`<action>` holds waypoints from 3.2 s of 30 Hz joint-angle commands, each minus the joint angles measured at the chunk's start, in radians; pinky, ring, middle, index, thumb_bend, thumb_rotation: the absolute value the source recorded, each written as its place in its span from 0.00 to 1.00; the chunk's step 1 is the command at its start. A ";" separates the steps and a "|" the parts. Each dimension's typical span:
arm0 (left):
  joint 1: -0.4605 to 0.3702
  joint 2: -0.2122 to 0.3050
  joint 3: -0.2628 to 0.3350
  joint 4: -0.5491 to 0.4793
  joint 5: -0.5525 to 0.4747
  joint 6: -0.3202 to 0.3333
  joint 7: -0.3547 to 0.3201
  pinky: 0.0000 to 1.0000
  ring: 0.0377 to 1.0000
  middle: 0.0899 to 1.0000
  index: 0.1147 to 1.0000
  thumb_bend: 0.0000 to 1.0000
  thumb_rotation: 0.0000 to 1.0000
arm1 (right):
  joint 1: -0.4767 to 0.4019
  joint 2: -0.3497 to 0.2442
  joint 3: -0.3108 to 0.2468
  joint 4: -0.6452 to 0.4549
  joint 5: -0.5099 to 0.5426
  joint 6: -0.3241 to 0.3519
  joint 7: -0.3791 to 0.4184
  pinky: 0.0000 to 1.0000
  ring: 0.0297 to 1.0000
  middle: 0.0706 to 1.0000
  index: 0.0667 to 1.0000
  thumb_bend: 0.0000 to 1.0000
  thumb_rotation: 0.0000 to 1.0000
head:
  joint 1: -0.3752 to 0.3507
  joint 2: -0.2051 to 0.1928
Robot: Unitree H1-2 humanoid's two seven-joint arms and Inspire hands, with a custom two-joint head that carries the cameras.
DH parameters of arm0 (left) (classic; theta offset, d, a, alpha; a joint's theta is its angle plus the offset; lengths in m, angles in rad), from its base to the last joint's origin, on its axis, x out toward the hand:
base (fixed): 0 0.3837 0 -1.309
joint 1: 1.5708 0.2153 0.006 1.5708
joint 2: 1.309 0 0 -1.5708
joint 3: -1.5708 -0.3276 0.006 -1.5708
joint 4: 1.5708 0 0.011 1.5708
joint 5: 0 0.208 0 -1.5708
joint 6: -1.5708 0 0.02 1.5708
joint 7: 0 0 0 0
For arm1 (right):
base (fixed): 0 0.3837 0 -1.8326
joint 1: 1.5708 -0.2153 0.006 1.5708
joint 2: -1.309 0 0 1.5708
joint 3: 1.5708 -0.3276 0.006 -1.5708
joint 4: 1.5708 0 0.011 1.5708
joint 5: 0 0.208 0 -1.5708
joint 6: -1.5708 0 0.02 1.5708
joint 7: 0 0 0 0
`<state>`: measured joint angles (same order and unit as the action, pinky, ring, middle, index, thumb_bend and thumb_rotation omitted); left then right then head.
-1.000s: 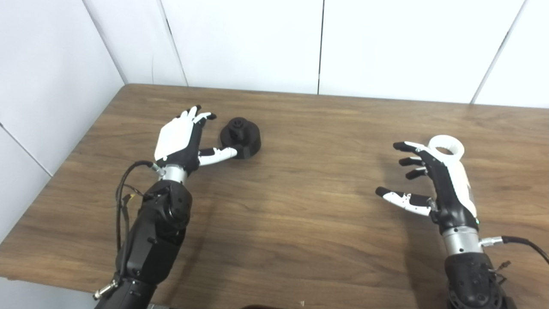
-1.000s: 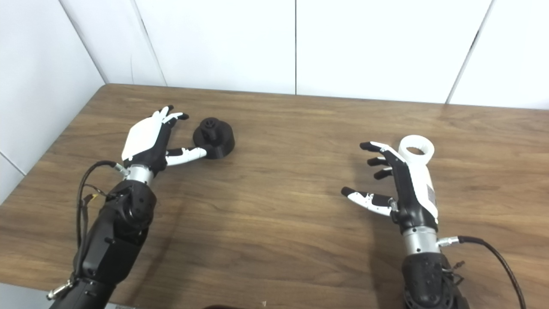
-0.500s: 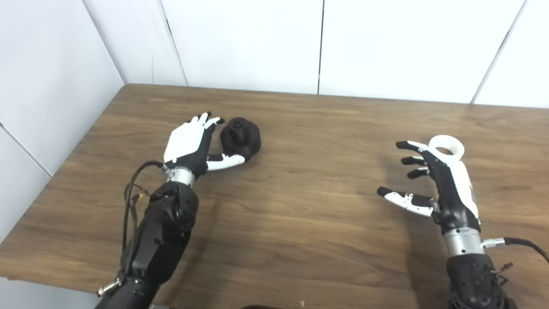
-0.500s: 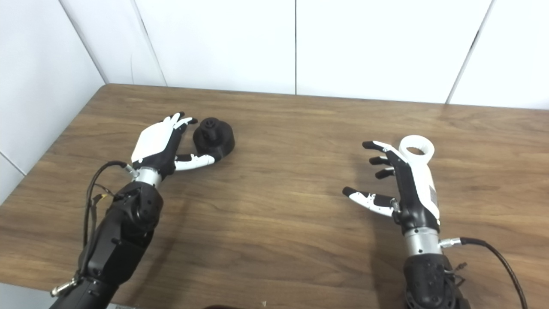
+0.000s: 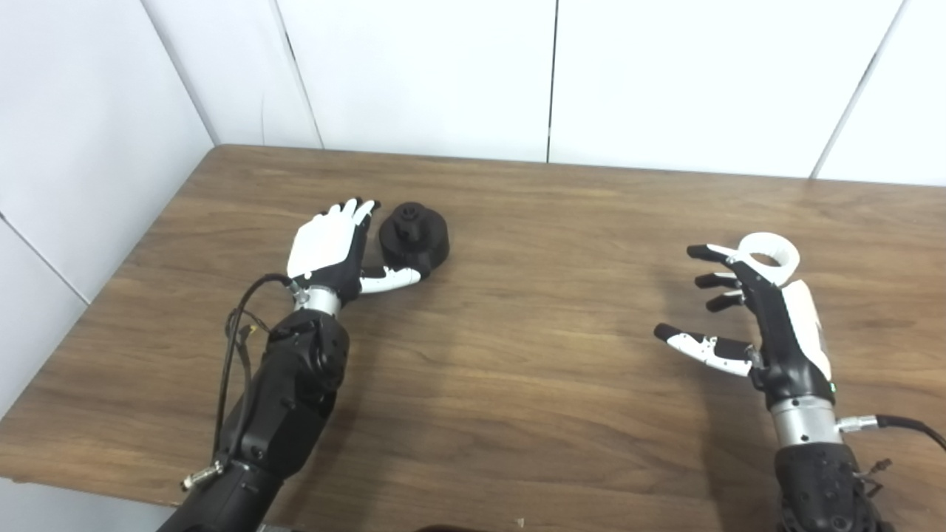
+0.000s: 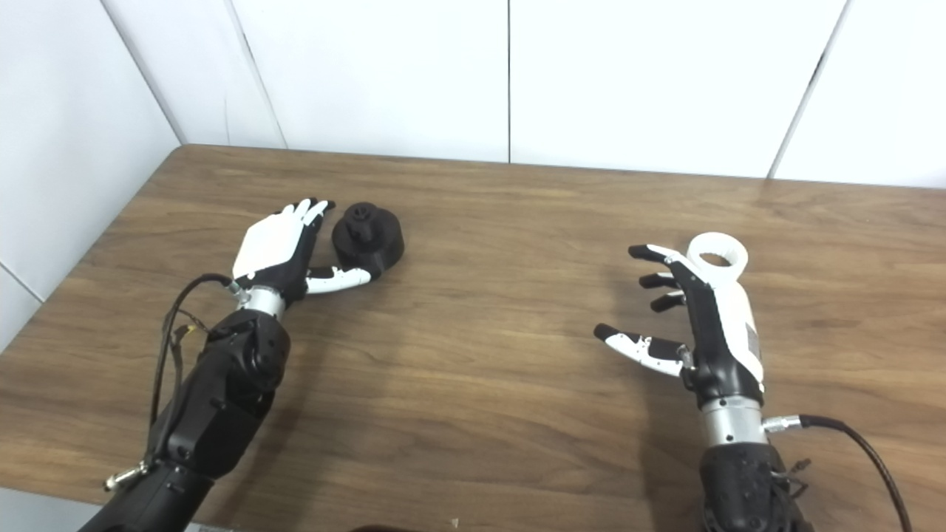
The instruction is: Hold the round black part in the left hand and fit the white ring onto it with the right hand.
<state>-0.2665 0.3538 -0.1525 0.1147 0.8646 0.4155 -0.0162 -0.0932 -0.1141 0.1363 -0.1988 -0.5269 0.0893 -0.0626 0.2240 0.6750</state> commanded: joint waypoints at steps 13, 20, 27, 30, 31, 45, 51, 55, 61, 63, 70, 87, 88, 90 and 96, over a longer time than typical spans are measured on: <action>-0.088 0.010 -0.008 0.067 -0.031 -0.044 0.065 1.00 1.00 1.00 0.85 1.00 0.59 | -0.027 -0.008 -0.011 -0.038 0.000 -0.022 0.000 0.55 0.69 0.79 0.73 0.69 0.00 | -0.003 0.003; -0.112 -0.032 0.008 0.101 -0.152 -0.087 0.060 1.00 1.00 1.00 0.76 1.00 0.48 | -0.024 -0.006 -0.011 -0.053 0.001 -0.008 0.011 0.56 0.69 0.80 0.73 0.69 0.00 | -0.009 0.010; -0.124 -0.056 0.004 0.142 -0.193 -0.131 0.104 1.00 1.00 1.00 0.68 1.00 0.39 | -0.021 -0.009 -0.016 -0.062 0.000 -0.006 0.013 0.55 0.68 0.80 0.73 0.68 0.00 | -0.013 0.016; -0.123 -0.068 0.010 0.152 -0.217 -0.161 0.136 1.00 1.00 1.00 0.61 0.98 0.33 | -0.019 -0.010 -0.019 -0.063 0.004 -0.005 0.015 0.54 0.68 0.80 0.73 0.68 0.00 | -0.012 0.017; -0.122 -0.072 0.011 0.154 -0.223 -0.167 0.144 1.00 1.00 1.00 0.61 0.98 0.32 | -0.019 -0.009 -0.019 -0.064 0.002 -0.003 0.015 0.54 0.68 0.80 0.73 0.68 0.00 | -0.012 0.017; -0.100 -0.066 -0.001 0.129 -0.245 -0.194 0.160 1.00 1.00 1.00 0.56 0.95 0.29 | -0.014 -0.004 -0.016 -0.061 -0.002 -0.010 0.009 0.54 0.68 0.79 0.72 0.68 0.00 | -0.035 0.027; -0.071 -0.067 -0.032 0.068 -0.264 -0.195 0.098 1.00 1.00 1.00 0.56 0.98 0.29 | -0.020 -0.007 -0.015 -0.059 -0.007 -0.019 0.005 0.52 0.67 0.79 0.72 0.67 0.00 | -0.043 0.030; -0.049 -0.068 -0.064 0.020 -0.269 -0.199 0.041 1.00 1.00 1.00 0.56 0.97 0.29 | -0.022 -0.010 -0.017 -0.064 -0.012 -0.014 0.006 0.53 0.67 0.80 0.73 0.67 0.02 | -0.043 0.030; -0.017 -0.080 -0.124 -0.061 -0.255 -0.190 -0.025 1.00 1.00 1.00 0.56 0.98 0.28 | -0.025 -0.018 -0.021 -0.075 -0.023 -0.010 0.008 0.53 0.67 0.79 0.72 0.66 0.03 | -0.057 0.041; -0.007 -0.085 -0.145 -0.086 -0.245 -0.186 -0.039 1.00 1.00 1.00 0.56 0.99 0.30 | -0.026 -0.018 -0.022 -0.078 -0.021 -0.009 0.008 0.52 0.67 0.79 0.72 0.66 0.04 | -0.062 0.042; 0.032 -0.085 -0.203 -0.169 -0.228 -0.219 -0.081 1.00 1.00 1.00 0.56 0.99 0.32 | -0.029 -0.009 -0.021 -0.079 -0.026 -0.005 0.001 0.52 0.66 0.78 0.72 0.67 0.03 | -0.120 0.058; 0.089 -0.094 -0.259 -0.252 -0.194 -0.297 -0.136 1.00 1.00 1.00 0.56 0.99 0.33 | -0.027 0.019 -0.019 -0.090 -0.055 0.013 -0.004 0.53 0.67 0.79 0.73 0.66 0.08 | -0.287 0.075; 0.090 -0.091 -0.255 -0.253 -0.197 -0.301 -0.139 1.00 1.00 1.00 0.56 0.98 0.33 | -0.027 0.023 -0.018 -0.090 -0.062 0.015 -0.005 0.53 0.66 0.79 0.73 0.66 0.10 | -0.299 0.075; 0.094 -0.076 -0.241 -0.256 -0.206 -0.313 -0.144 1.00 1.00 1.00 0.56 0.99 0.33 | -0.026 0.039 -0.015 -0.093 -0.069 0.024 -0.008 0.53 0.67 0.79 0.73 0.66 0.10 | -0.411 0.072; 0.098 -0.040 -0.202 -0.259 -0.243 -0.348 -0.171 1.00 1.00 1.00 0.57 0.99 0.33 | -0.031 0.075 -0.014 -0.098 -0.090 0.052 -0.011 0.58 0.70 0.81 0.75 0.64 0.09 | -0.541 0.065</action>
<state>-0.1493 0.2954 -0.3679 -0.1122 0.6271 0.0982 -0.1903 -0.0898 -0.0482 0.1232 -0.2517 -0.6055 0.1428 -0.0570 -0.3159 0.7394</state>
